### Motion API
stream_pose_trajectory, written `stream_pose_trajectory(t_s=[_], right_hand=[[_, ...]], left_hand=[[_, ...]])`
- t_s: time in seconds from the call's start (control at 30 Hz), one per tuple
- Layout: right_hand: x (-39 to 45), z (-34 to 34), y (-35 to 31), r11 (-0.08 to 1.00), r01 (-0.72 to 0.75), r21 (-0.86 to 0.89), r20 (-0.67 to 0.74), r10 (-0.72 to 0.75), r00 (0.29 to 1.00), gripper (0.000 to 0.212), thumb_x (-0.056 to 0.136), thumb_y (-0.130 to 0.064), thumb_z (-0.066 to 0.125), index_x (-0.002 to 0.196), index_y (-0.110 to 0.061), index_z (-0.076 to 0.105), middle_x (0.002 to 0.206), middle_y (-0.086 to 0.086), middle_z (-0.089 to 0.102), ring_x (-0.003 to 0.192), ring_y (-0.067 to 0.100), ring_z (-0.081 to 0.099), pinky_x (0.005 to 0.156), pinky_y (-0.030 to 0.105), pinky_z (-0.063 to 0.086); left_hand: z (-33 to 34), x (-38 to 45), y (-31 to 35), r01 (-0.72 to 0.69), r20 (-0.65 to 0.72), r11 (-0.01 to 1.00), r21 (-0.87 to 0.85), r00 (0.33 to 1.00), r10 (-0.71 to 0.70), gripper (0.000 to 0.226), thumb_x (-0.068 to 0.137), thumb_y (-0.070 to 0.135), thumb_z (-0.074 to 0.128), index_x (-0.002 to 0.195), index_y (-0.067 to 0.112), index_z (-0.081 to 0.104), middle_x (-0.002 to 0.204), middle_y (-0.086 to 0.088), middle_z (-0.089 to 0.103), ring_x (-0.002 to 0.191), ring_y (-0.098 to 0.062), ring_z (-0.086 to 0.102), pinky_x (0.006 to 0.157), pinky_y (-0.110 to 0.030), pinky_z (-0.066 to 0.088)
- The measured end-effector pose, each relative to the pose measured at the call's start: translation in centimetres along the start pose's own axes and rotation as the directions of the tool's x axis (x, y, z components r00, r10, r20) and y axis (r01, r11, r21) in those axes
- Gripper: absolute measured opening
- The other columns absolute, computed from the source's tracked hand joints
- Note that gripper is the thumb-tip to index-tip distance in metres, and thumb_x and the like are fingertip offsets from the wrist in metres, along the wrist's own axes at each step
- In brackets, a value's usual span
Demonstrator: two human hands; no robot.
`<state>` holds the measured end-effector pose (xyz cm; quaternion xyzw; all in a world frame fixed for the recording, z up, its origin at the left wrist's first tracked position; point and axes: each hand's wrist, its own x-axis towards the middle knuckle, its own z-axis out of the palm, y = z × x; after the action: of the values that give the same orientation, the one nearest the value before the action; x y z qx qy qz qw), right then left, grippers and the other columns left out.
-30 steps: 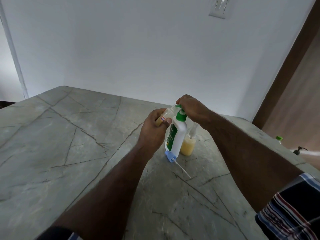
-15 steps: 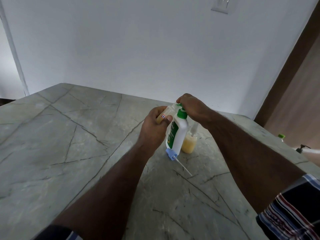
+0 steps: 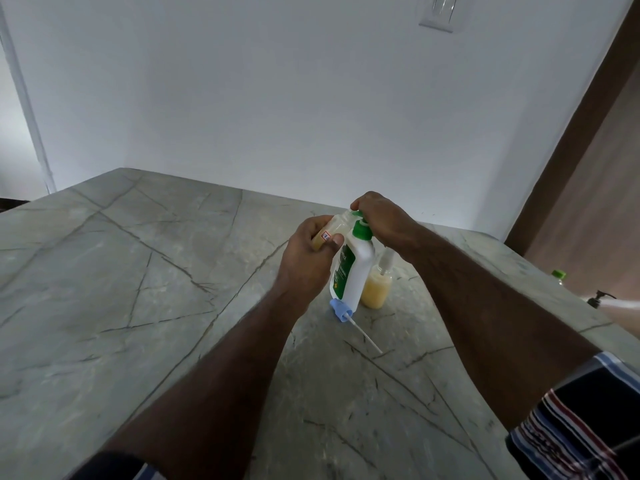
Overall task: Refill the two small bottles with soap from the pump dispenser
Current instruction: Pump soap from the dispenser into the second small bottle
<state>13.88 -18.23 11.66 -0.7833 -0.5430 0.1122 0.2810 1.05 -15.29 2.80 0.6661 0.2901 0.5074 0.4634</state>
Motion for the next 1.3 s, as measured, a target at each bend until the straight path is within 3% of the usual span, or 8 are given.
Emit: stream_pose_trajectory(t_s=[0.23,0.5,0.87,1.3], right_hand=[[-0.1,-0.7,-1.0,0.996,-0.009,-0.084,0.01,0.01,1.0,0.038,0.102,-0.002,0.03,0.133,0.011,0.046,0.137,0.028,0.047,0.126,0.043,0.044,0.104,0.049,0.037],[-0.3,0.2,0.0,0.997,0.053,-0.055,0.004,-0.053,0.999,0.039,0.102,-0.007,0.032,0.136,0.002,0.047,0.144,0.021,0.042,0.132,0.037,0.039,0.106,0.043,0.034],[-0.6,-0.4,-0.8,0.997,0.042,-0.069,0.005,-0.042,0.999,0.039,0.102,-0.004,0.029,0.136,0.007,0.045,0.142,0.026,0.043,0.131,0.04,0.04,0.105,0.045,0.034],[-0.7,-0.4,-0.8,0.996,0.047,-0.078,0.017,-0.046,0.999,0.039,0.102,-0.005,0.03,0.136,0.008,0.045,0.143,0.025,0.042,0.133,0.04,0.038,0.105,0.043,0.034]], left_hand=[[0.1,0.1,0.1,-0.007,-0.003,1.0,-0.024,1.0,0.007,0.026,0.098,0.019,0.058,0.124,0.022,0.058,0.1,0.018,0.062,0.091,0.003,0.06,0.071,-0.011,0.044],[0.2,0.2,-0.3,0.008,0.0,1.0,-0.027,1.0,-0.008,0.025,0.098,0.018,0.059,0.123,0.021,0.058,0.101,0.017,0.062,0.093,0.001,0.06,0.071,-0.013,0.044],[0.1,0.3,-0.1,0.002,-0.007,0.999,-0.053,1.0,-0.003,0.026,0.098,0.018,0.059,0.124,0.018,0.058,0.105,0.011,0.064,0.094,-0.001,0.061,0.073,-0.014,0.045],[0.0,0.2,-0.1,0.003,-0.004,0.999,-0.038,1.0,-0.003,0.023,0.098,0.019,0.059,0.121,0.023,0.058,0.103,0.016,0.062,0.093,0.0,0.06,0.073,-0.014,0.045]])
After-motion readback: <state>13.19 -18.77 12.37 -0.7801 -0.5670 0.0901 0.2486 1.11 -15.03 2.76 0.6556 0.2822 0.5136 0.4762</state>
